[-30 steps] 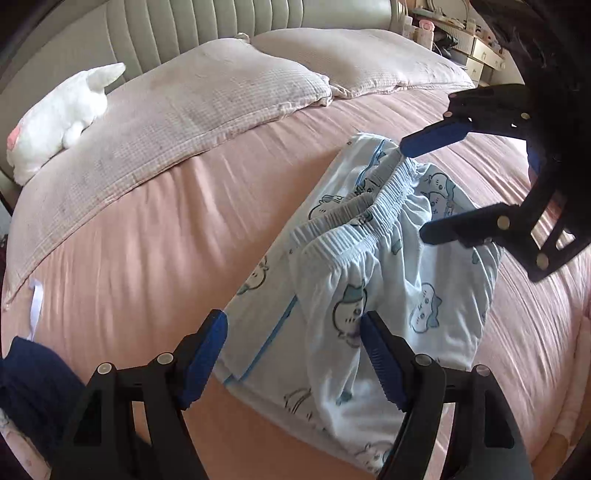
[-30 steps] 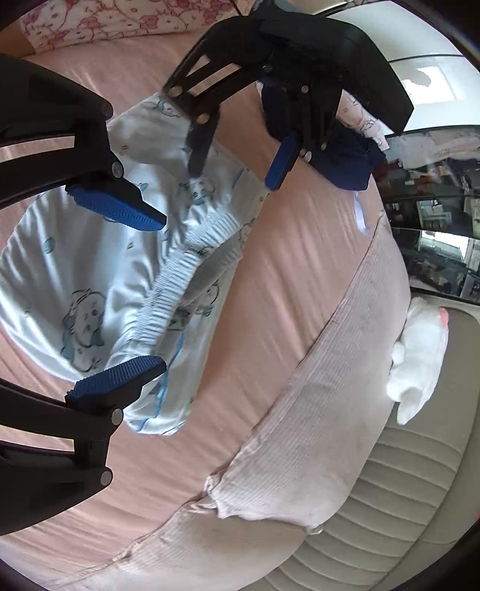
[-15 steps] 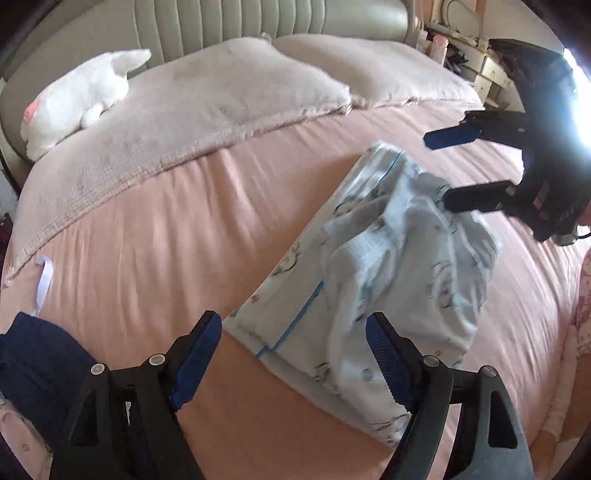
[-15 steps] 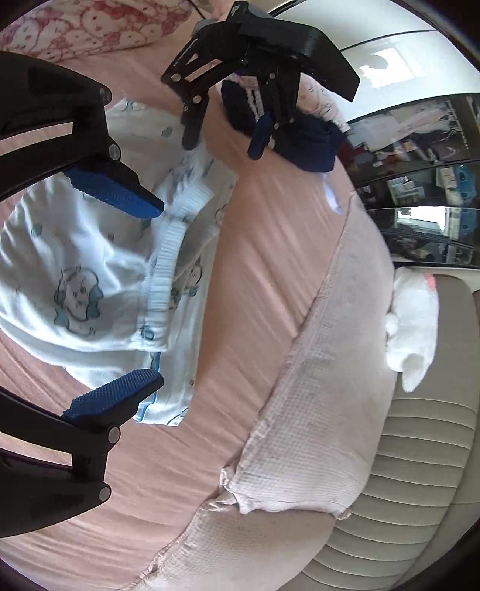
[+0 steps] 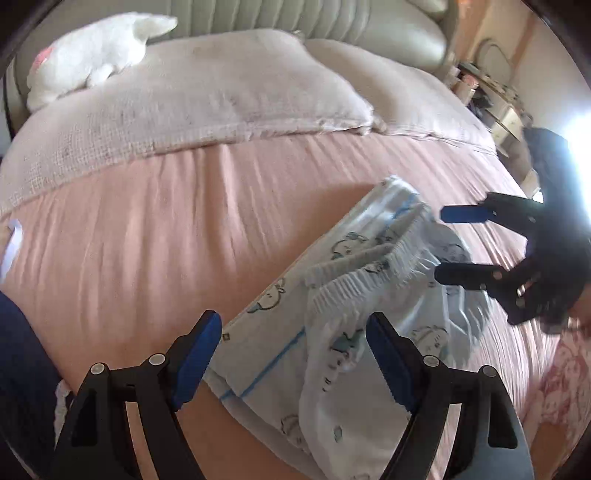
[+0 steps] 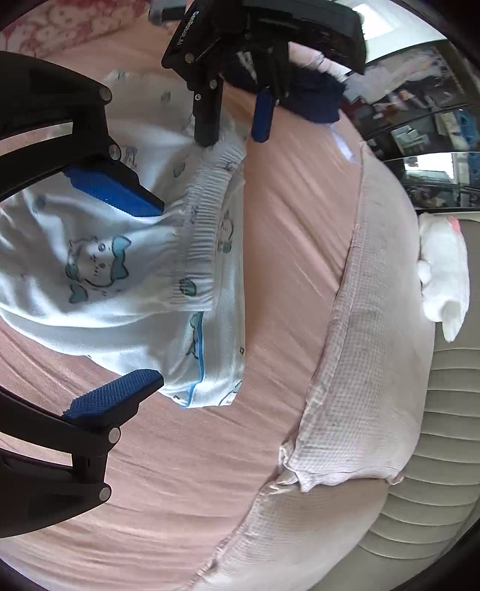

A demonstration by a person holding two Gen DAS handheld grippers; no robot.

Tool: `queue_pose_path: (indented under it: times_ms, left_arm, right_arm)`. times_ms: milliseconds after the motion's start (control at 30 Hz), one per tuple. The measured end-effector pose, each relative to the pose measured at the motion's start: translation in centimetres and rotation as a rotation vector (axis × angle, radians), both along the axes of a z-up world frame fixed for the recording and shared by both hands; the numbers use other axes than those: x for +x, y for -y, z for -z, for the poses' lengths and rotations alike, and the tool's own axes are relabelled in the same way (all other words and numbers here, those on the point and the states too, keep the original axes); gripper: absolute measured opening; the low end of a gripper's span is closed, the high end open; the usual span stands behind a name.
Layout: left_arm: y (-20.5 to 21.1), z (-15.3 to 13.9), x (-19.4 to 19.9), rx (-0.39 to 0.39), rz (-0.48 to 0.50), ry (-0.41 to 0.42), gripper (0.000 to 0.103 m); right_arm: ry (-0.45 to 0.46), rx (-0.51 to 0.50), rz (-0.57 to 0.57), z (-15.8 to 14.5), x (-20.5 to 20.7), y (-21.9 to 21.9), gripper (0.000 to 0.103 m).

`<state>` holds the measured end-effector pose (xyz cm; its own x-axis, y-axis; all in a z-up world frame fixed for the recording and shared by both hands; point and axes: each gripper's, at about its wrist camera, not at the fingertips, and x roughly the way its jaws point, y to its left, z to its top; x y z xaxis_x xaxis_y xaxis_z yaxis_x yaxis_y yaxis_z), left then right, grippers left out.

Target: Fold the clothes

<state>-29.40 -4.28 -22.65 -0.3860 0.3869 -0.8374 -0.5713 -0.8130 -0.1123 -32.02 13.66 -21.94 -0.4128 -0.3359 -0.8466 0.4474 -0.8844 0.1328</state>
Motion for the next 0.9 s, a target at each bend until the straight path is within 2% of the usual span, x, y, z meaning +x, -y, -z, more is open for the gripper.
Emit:
queue_pose_path:
  times_ms: [67, 133, 233, 300, 367, 400, 500, 567, 600, 667, 733, 833, 900]
  left_arm:
    - [-0.9, -0.7, 2.5, -0.064, 0.105, -0.039, 0.081]
    - [-2.4, 0.5, 3.8, -0.129, 0.178, -0.021, 0.081]
    - [-4.3, 4.4, 4.0, -0.239, 0.23, 0.041, 0.081]
    - [-3.8, 5.3, 4.0, -0.248, 0.256, 0.04, 0.082]
    - [-2.4, 5.2, 3.9, -0.309, 0.265, 0.031, 0.084]
    - [-1.6, 5.0, 4.0, -0.341, 0.268, 0.022, 0.085]
    - [0.8, 4.4, 3.6, -0.407, 0.253, 0.047, 0.086]
    - [1.8, 2.8, 3.1, -0.368, 0.195, 0.053, 0.085]
    - [1.7, 2.3, 3.2, -0.338, 0.188, 0.053, 0.085]
    - [0.7, 1.6, 3.9, -0.273, 0.203, 0.054, 0.085]
    - [-0.5, 1.5, 4.7, -0.234, 0.23, 0.058, 0.085]
    - [-2.0, 4.4, 5.6, -0.321, 0.291, 0.09, 0.085]
    - [-1.4, 4.9, 5.9, -0.318, 0.312, 0.078, 0.086]
  right_arm:
    - [-0.035, 0.048, -0.074, -0.9, 2.1, 0.3, 0.084]
    - [-0.089, 0.163, -0.164, -0.6, 4.3, 1.4, 0.084]
    - [-0.087, 0.277, -0.245, 1.9, 6.0, 2.4, 0.084]
    - [-0.073, 0.336, -0.276, 3.7, 6.4, 2.5, 0.084]
    - [-0.051, 0.327, -0.218, 3.8, 5.8, 0.3, 0.088]
    - [-0.05, 0.325, -0.193, 3.5, 5.6, -1.0, 0.095]
    - [-0.084, 0.424, -0.16, 3.2, 5.2, -3.5, 0.098]
    - [-0.069, 0.376, -0.127, 2.1, 5.1, -4.2, 0.098]
    - [-0.073, 0.332, -0.102, 1.2, 5.2, -4.3, 0.098]
    - [-0.104, 0.256, -0.128, 0.0, 6.4, -3.2, 0.098]
    - [-0.102, 0.284, -0.206, 0.9, 7.7, -1.1, 0.098]
    - [-0.081, 0.361, -0.278, 3.4, 9.0, 0.7, 0.098]
    - [-0.048, 0.409, -0.274, 5.6, 8.8, 0.1, 0.098]
